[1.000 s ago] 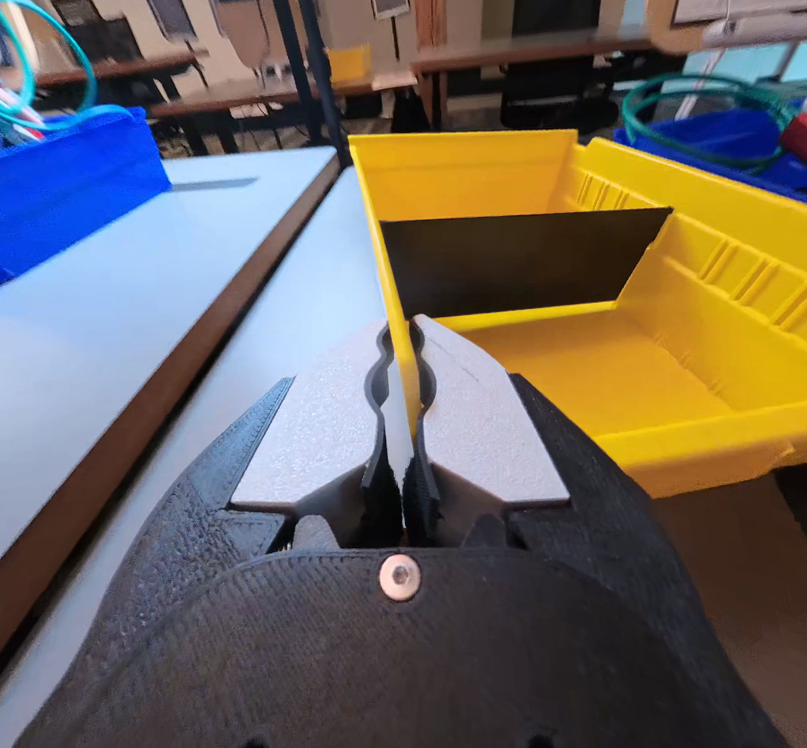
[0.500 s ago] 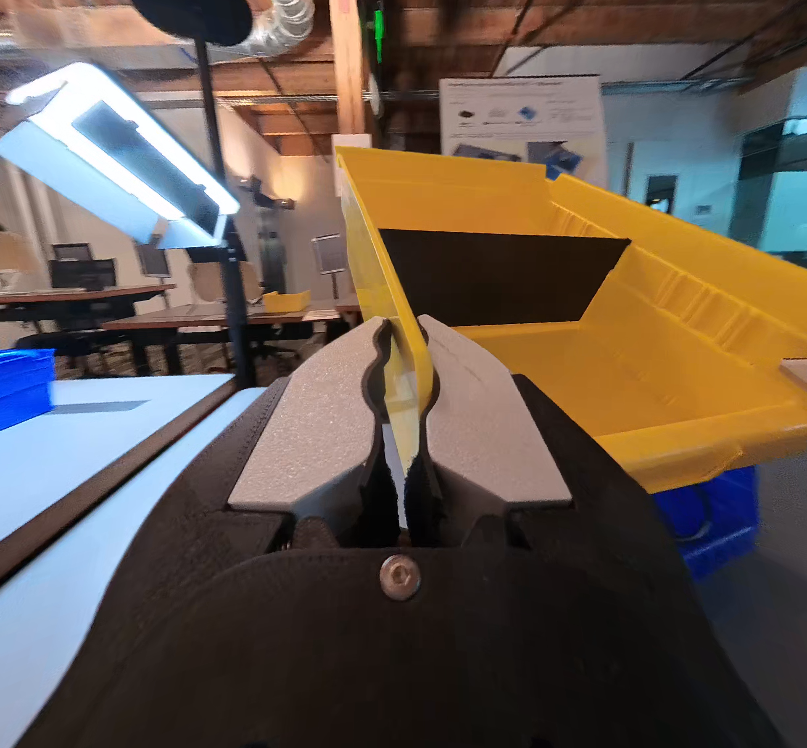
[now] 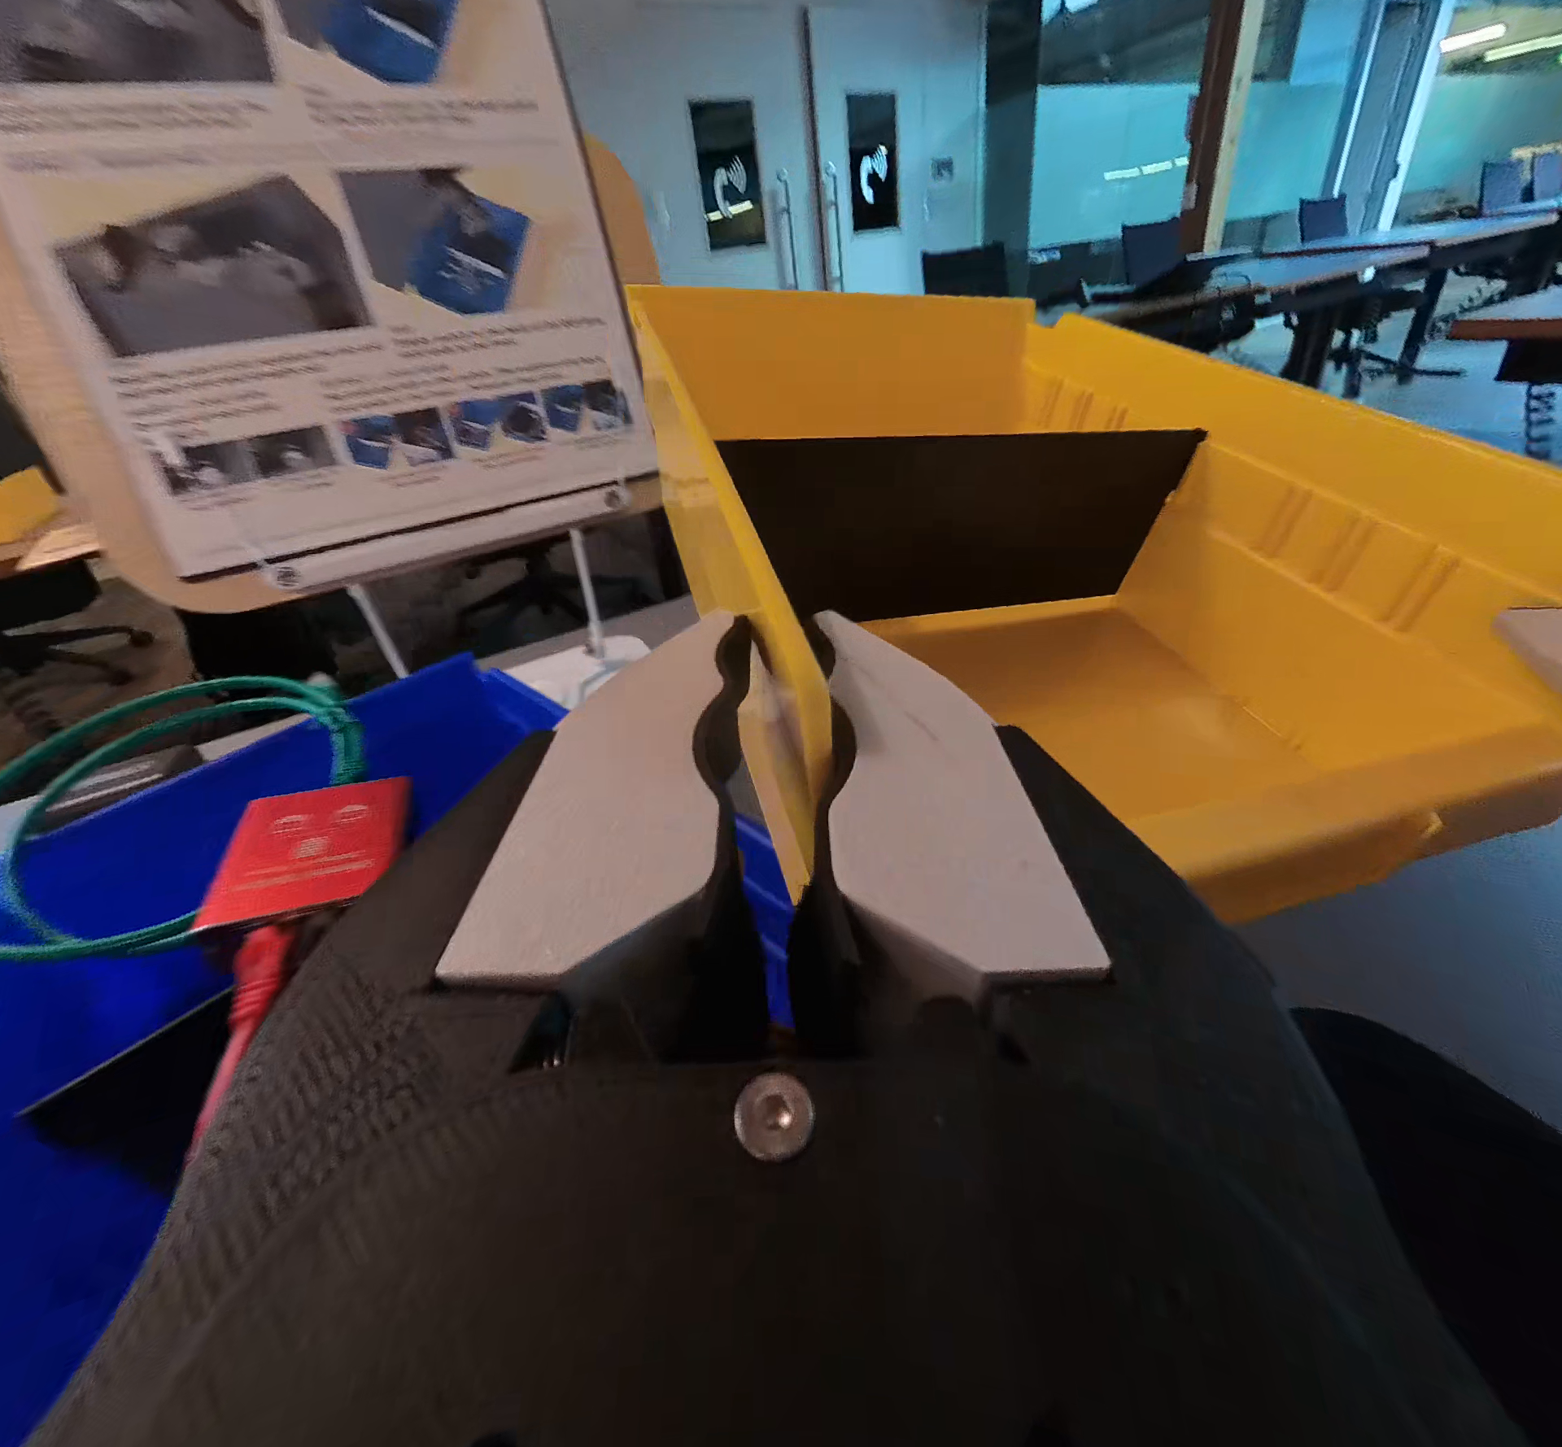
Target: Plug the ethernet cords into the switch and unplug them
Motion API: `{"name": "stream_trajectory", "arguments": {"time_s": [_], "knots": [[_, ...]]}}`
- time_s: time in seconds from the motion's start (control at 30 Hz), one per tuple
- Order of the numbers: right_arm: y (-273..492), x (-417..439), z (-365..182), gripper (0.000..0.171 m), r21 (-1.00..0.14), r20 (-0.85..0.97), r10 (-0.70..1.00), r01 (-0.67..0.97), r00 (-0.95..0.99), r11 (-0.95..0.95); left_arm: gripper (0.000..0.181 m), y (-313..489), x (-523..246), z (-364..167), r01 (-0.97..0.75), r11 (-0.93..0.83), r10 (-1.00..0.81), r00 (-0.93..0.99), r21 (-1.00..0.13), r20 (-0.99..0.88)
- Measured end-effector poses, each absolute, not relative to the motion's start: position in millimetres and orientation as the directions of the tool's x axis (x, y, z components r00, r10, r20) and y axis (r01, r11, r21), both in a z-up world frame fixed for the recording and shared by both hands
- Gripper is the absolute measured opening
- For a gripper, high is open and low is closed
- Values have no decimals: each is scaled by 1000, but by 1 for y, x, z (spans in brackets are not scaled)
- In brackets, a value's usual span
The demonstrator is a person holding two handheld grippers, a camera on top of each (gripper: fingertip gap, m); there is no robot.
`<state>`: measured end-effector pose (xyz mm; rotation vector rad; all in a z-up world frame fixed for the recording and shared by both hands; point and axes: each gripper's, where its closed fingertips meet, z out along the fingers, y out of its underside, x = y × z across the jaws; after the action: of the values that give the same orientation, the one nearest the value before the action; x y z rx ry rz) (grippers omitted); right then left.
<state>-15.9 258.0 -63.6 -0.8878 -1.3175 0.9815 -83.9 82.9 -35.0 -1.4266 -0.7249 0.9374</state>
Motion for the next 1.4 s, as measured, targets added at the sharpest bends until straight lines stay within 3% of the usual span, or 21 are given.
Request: {"name": "stream_trajectory", "arguments": {"time_s": [0.3,0.83,1.03,1.07,1.23,1.4], "knots": [[323,-22,-115,12,-956,281,958,103,54,275,12,155,-103,-79,-9,-171,828,541,-985,-149],[348,-23,-160,11,-940,273,959,233,73,250,14,181,-108,-134,88,-205,808,577,-975,-117],[355,-22,-156,11,-946,261,962,219,74,240,26,189,-101,-157,131,-314,754,636,-940,-164],[355,-22,-156,11,-946,257,965,222,62,237,35,190,-98,-161,147,-334,736,658,-931,-161],[354,-11,-139,30,-950,277,961,151,8,273,57,162,-77,-139,52,-408,690,671,-912,-271],[302,1,-130,51,-798,569,768,30,-294,602,57,83,-42,-153,37,-661,545,711,-750,-445]]}}
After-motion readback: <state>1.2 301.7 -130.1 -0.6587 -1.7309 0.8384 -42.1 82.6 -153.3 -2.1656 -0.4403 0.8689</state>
